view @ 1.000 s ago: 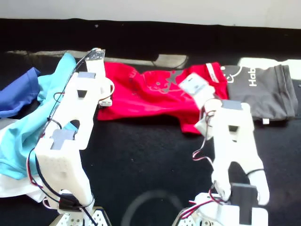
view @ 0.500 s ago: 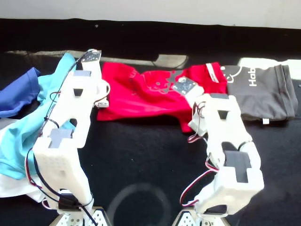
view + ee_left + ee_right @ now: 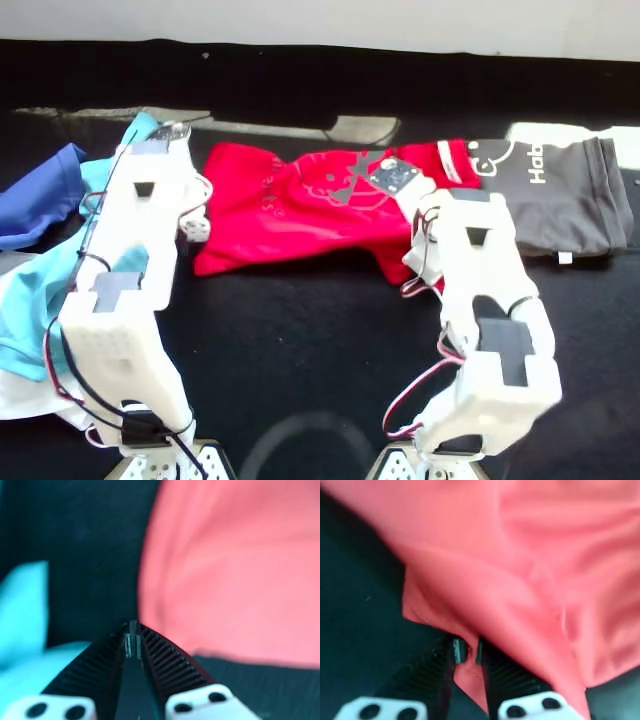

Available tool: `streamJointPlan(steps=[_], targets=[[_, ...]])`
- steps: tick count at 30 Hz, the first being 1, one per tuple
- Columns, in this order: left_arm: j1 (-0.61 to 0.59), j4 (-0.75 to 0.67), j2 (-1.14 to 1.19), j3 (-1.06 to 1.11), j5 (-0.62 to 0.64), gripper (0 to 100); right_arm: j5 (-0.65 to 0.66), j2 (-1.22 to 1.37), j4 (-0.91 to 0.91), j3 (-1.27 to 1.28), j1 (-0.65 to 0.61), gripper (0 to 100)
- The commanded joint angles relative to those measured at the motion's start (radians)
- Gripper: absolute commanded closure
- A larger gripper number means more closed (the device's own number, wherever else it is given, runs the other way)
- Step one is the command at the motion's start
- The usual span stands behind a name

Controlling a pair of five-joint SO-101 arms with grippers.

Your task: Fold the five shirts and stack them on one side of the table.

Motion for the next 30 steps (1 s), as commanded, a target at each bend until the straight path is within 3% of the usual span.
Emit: streamJointPlan(steps=[1, 7, 13, 17, 23, 30], targets=[[-0.007, 0.037, -0.119, -0.056, -0.009, 99, 0.014, -0.157, 0.065, -0.021, -0.004, 99.2], [0.065, -0.064, -0.117, 0.030, -0.003, 99, 0.012, -0.272, 0.062, -0.027, -0.007, 99.2], [0.116, -0.310, -0.001, 0.140, -0.003, 99, -0.011, -0.177, -0.220, -0.030, -0.005, 99.0], [0.111, -0.313, 0.008, 0.131, -0.003, 99, -0.166, -0.068, -0.354, -0.150, -0.007, 96.9], [0.114, -0.313, 0.013, 0.127, -0.003, 99, -0.408, 0.199, -0.358, -0.447, -0.021, 80.4], [0.114, -0.313, 0.013, 0.131, -0.003, 99, -0.617, 0.389, -0.292, -0.743, 0.027, 80.3]])
